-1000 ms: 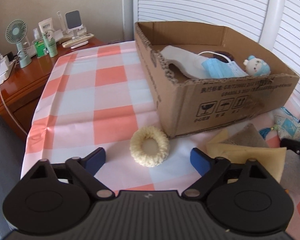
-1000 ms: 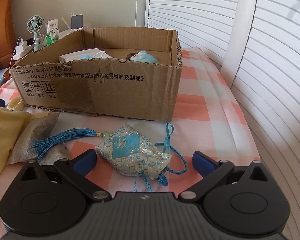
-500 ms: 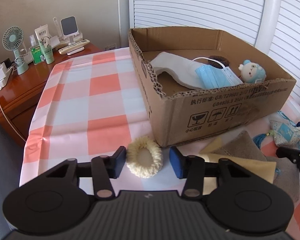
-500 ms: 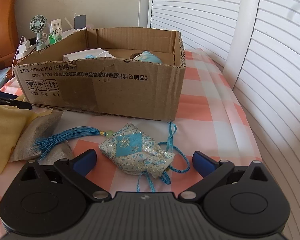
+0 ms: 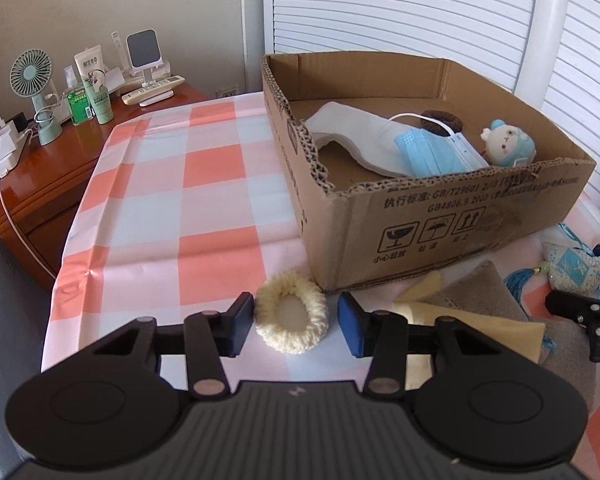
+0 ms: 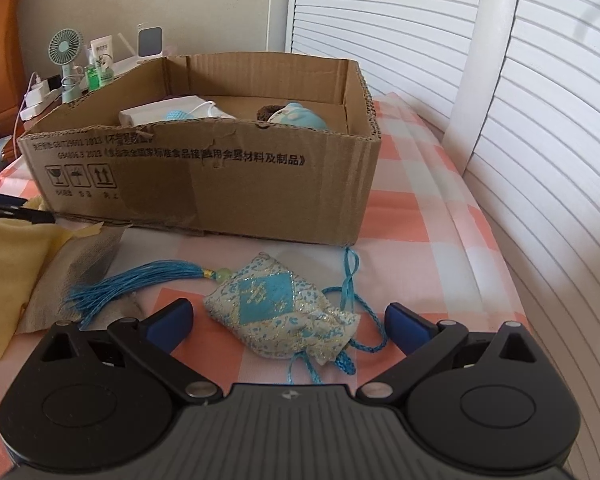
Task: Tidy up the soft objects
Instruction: 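Grasp the cream knitted ring with the left tool while the right tool grasps the embroidered pouch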
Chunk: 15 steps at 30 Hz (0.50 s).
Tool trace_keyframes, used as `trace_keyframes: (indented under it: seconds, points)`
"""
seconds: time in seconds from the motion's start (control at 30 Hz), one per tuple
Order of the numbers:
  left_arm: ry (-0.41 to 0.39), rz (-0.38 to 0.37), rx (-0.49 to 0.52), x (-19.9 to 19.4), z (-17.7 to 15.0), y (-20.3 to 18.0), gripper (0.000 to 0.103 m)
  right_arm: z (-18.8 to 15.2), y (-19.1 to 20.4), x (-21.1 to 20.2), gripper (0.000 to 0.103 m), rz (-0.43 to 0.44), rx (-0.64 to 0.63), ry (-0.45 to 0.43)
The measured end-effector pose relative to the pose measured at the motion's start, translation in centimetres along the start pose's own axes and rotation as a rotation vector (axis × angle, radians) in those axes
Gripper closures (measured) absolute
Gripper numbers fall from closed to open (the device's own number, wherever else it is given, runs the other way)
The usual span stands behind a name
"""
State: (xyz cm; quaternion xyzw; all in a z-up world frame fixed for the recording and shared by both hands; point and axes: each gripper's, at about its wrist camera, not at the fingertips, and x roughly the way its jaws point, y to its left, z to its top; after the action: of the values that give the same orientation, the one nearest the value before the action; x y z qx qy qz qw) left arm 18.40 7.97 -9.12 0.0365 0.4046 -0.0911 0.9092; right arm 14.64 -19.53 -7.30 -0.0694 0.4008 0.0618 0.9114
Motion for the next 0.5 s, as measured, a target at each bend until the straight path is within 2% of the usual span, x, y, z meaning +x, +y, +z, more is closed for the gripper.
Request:
trace_keyframes:
  seconds: [0.1,0.17,0.2,0.3,0.4,0.5]
  points:
    - [0.002,-0.001,0.001,0.01,0.0,0.05,0.057,0.12,0.21,0.09,0.01,-0.004,-0.016,-0.012]
    - [0.003,0.0,0.0,0.01,0.0,0.03,0.057,0.19,0.16,-0.05,0.023,0.006,-0.011,-0.019]
    - [0.003,0.0,0.001,0.01,0.0,0.03,0.057,0.23,0.21,-0.15,0.023,0.005,-0.012,-0.023]
    - [0.002,0.002,0.006,-0.03,-0.06,-0.02,0.058,0.28,0.28,-0.42,0.035,-0.003,-0.019,-0.03]
    - [0.007,-0.002,0.002,-0.17,-0.08,0.05,0.066,0.36,0.17,-0.61,0.045,-0.006,-0.014,-0.03]
    - [0.014,0.002,0.005,-0.4,-0.14,0.1,0.069,0.54,0.12,-0.79,0.055,-0.007,-0.019,-0.026]
